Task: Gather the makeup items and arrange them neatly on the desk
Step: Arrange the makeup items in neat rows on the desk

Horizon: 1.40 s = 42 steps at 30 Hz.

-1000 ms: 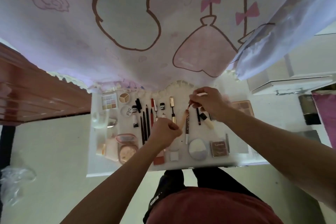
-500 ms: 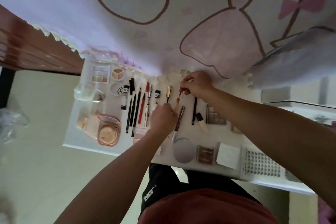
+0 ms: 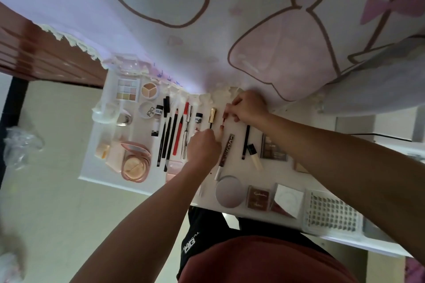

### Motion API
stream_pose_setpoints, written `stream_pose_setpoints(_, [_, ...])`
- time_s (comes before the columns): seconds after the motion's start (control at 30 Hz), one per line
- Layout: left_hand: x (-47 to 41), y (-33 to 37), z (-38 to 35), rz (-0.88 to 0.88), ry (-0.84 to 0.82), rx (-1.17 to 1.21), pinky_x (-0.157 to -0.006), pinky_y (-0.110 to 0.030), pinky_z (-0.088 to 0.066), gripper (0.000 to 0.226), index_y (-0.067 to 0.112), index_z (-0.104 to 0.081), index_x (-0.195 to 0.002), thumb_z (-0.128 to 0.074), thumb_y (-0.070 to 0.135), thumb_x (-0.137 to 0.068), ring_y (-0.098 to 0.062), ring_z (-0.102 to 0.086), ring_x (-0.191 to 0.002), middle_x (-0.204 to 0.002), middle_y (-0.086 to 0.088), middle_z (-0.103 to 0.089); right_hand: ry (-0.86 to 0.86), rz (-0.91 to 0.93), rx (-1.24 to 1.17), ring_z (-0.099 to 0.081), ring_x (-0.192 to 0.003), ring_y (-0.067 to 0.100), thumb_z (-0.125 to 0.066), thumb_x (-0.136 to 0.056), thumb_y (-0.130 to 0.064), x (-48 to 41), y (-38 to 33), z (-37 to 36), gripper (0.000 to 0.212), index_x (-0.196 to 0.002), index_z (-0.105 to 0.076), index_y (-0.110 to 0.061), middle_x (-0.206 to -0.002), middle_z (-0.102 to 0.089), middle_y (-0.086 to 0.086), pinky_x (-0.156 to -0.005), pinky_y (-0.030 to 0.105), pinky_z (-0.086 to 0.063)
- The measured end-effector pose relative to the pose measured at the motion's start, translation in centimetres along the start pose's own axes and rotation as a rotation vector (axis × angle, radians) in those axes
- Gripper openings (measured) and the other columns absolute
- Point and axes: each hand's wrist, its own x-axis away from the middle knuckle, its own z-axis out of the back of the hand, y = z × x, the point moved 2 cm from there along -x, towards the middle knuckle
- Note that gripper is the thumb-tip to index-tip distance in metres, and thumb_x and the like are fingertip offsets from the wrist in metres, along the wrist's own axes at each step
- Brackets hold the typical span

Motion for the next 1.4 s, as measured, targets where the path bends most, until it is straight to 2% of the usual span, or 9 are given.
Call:
stream_pose_setpoints(0.17, [1.0,-1.4,0.8,0.0,0.058,0.067,-0.069,-0.033,-0.053,0.016,0.009,-0.068,-0.096,-0.063,0.021,-0.088,-0.024,-0.064,-0.081,-0.09,-0.007,-0.069,-0.053,0.014,0.167,-0.07,-0.06,0.018,-0.067,-0.087,-0.036,2.7,1.5,0.1,0.029,-0.076,-0.067,-0.009,-0.066,-0.071,0.003,-0.071,0.038,-0.06])
stream_pose_setpoints(0.3, [2.3,-2.9,1.1,0.01,0.08,0.124,-0.074,-0.031,-0.052,0.016,0.014,-0.069,-0.1,-0.063,0.025,-0.089,-0.019,-0.066,-0.089,-0.096,-0.001,-0.072,-0.167,-0.062,0.357,-0.067,-0.065,0.021,-0.064,-0.086,-0.047,4.6,2.1,-1.7,0.037,-0.073,-0.058,-0.012,-0.066,-0.069,0.003,-0.068,0.033,-0.056])
stream_pose_setpoints(0.43, [3.9,-4.2,1.2,0.012,0.105,0.141,-0.078,-0.036,-0.055,0.016,0.02,-0.069,-0.099,-0.062,0.028,-0.087,-0.015,-0.066,-0.088,-0.099,0.003,-0.072,-0.245,-0.139,0.258,-0.066,-0.051,0.016,-0.063,-0.087,-0.03,5.2,1.6,-2.6,0.024,-0.077,-0.062,-0.008,-0.063,-0.071,0.004,-0.059,0.028,-0.053])
stream_pose_setpoints(0.63, [6.2,-5.3,1.2,0.006,0.137,0.177,-0.082,-0.035,-0.054,0.017,0.019,-0.07,-0.099,-0.064,0.03,-0.087,-0.015,-0.067,-0.088,-0.098,0.004,-0.073,-0.208,-0.174,0.165,-0.068,-0.063,0.023,-0.061,-0.08,-0.021,5.6,1.0,-2.1,0.023,-0.081,-0.069,0.0,-0.074,-0.074,0.01,-0.069,0.032,-0.057])
stream_pose_setpoints(0.83, [7.2,-5.1,2.4,-0.053,0.059,0.367,-0.08,-0.031,-0.051,0.017,0.013,-0.07,-0.098,-0.061,0.025,-0.091,-0.014,-0.064,-0.083,-0.089,0.004,-0.069,-0.138,-0.216,-0.2,-0.052,-0.044,0.013,-0.064,-0.081,-0.019,8.2,-0.3,0.9,0.017,-0.076,-0.065,-0.003,-0.067,-0.07,0.009,-0.044,0.021,-0.039])
stream_pose_setpoints(0.97, [7.2,-4.3,5.0,-0.02,-0.128,0.783,-0.058,-0.031,-0.053,0.018,-0.004,-0.067,-0.103,-0.058,0.008,-0.094,-0.02,-0.064,-0.065,-0.083,-0.017,-0.069,-0.108,-0.27,-0.557,-0.053,-0.041,0.013,-0.061,-0.085,-0.016,11.3,-0.8,3.4,0.017,-0.085,-0.067,0.0,-0.066,-0.071,0.012,-0.039,0.018,-0.03])
stream_pose_setpoints(1.07, [7.3,-3.8,7.5,-0.059,-0.185,0.957,-0.052,-0.024,-0.054,0.015,-0.008,-0.067,-0.098,-0.06,0.004,-0.093,-0.017,-0.063,-0.056,-0.075,-0.017,-0.067,-0.136,-0.284,-0.713,-0.057,-0.044,0.013,-0.057,-0.09,-0.016,13.6,-0.8,4.4,0.017,-0.086,-0.066,-0.001,-0.064,-0.07,0.011,-0.038,0.017,-0.033])
stream_pose_setpoints(1.27, [7.9,-3.6,11.0,-0.2,-0.368,0.931,-0.058,-0.024,-0.057,0.015,-0.007,-0.067,-0.097,-0.064,0.005,-0.089,-0.019,-0.066,-0.062,-0.073,-0.014,-0.069,-0.062,-0.278,-0.998,-0.065,-0.05,0.013,-0.055,-0.094,-0.013,17.2,-1.1,4.5,0.02,-0.096,-0.065,0.003,-0.066,-0.071,0.01,-0.038,0.018,-0.042])
stream_pose_setpoints(1.4, [8.5,-4.1,12.9,-0.275,-0.324,0.882,-0.062,-0.023,-0.057,0.009,-0.005,-0.069,-0.093,-0.067,-0.002,-0.084,-0.019,-0.066,-0.064,-0.077,-0.016,-0.069,-0.094,-0.26,-1.022,-0.067,-0.055,0.015,-0.053,-0.093,-0.012,18.8,-1.9,4.0,0.019,-0.098,-0.064,0.004,-0.07,-0.071,0.011,-0.042,0.019,-0.045])
